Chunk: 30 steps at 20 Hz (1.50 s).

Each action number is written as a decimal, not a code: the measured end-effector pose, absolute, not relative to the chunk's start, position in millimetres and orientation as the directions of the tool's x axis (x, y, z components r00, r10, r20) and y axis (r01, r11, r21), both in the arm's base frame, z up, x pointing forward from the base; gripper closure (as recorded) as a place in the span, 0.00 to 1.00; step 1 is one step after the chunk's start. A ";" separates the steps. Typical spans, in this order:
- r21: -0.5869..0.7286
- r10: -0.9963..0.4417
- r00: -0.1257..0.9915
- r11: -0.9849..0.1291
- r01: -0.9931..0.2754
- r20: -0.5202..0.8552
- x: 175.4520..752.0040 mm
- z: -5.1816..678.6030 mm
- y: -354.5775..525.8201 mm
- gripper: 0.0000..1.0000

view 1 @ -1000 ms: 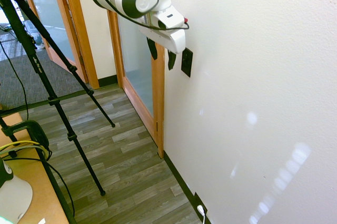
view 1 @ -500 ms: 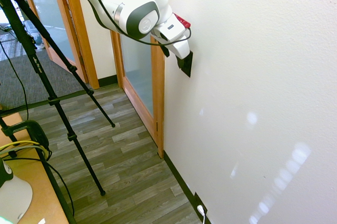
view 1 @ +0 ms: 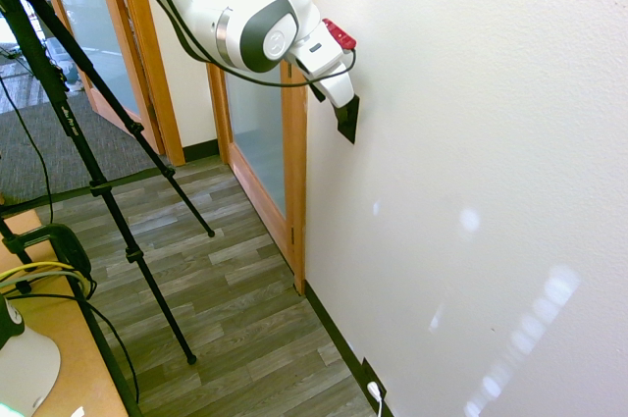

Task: Turn off the light

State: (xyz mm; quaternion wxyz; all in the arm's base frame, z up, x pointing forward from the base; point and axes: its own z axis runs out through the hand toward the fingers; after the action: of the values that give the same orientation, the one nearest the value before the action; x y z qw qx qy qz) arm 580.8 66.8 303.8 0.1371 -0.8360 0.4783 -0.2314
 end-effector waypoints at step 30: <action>-0.458 -0.879 0.445 -0.470 -0.755 0.169 612.5 270.8 56.4 0.00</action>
State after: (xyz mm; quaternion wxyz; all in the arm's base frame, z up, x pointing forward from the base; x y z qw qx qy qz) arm 612.5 56.4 270.8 0.1602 -0.8349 0.4892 -0.1948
